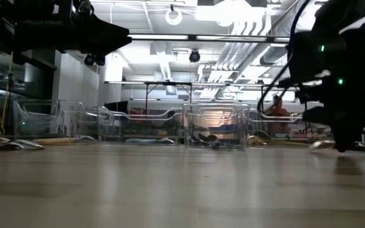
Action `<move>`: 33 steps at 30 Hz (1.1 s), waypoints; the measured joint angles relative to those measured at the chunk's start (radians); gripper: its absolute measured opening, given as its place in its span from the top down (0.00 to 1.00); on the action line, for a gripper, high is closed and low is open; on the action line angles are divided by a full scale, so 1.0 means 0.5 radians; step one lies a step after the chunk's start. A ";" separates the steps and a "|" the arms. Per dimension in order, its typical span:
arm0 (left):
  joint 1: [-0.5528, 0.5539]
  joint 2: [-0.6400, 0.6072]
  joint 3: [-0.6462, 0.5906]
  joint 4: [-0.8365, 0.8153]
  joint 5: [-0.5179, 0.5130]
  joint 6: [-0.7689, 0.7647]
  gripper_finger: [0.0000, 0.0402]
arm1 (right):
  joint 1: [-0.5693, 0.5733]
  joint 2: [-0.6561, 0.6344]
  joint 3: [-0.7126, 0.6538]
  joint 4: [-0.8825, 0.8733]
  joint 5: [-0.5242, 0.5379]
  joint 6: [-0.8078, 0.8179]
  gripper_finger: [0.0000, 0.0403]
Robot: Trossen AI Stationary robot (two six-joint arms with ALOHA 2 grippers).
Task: Sort silverware by color (type)
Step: Put the gold spoon into the right transparent bin
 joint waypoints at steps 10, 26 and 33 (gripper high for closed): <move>0.000 0.000 0.000 0.000 0.000 0.000 0.71 | 0.268 -0.246 0.273 0.361 0.370 -0.628 1.00; -0.001 -0.002 0.000 0.100 0.092 -0.050 0.71 | 0.081 -0.289 -0.412 3.408 -0.001 -2.069 1.00; -0.001 0.024 0.000 0.227 0.092 0.001 0.71 | -0.238 -0.140 -0.246 3.859 -0.426 -2.529 1.00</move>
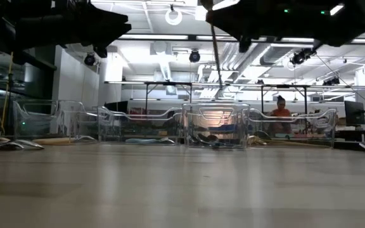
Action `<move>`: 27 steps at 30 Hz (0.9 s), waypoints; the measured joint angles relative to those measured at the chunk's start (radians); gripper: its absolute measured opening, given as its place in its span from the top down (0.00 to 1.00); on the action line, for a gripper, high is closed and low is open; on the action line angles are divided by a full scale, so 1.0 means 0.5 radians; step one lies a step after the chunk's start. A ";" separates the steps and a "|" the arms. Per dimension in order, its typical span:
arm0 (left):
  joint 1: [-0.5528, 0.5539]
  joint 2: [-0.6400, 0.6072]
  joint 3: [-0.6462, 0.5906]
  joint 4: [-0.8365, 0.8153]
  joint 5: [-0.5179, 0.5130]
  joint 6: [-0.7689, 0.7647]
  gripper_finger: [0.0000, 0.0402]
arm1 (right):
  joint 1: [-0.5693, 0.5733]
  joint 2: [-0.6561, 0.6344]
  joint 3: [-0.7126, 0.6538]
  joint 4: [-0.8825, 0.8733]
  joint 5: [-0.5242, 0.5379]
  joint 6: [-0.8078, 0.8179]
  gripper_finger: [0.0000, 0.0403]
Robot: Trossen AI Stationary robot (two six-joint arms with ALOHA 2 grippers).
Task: Sort silverware by color (type)
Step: Put the gold spoon into the right transparent bin
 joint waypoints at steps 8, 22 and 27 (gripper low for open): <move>0.000 0.106 0.002 0.107 -0.022 0.072 0.71 | -0.155 0.115 0.172 -0.037 -0.217 -0.145 1.00; 0.000 0.135 0.002 0.195 -0.041 0.020 0.71 | -0.189 0.113 0.166 -0.033 -0.244 -0.100 1.00; 0.000 0.135 0.002 0.193 -0.039 0.019 0.71 | -0.189 0.113 0.166 -0.033 -0.244 -0.091 1.00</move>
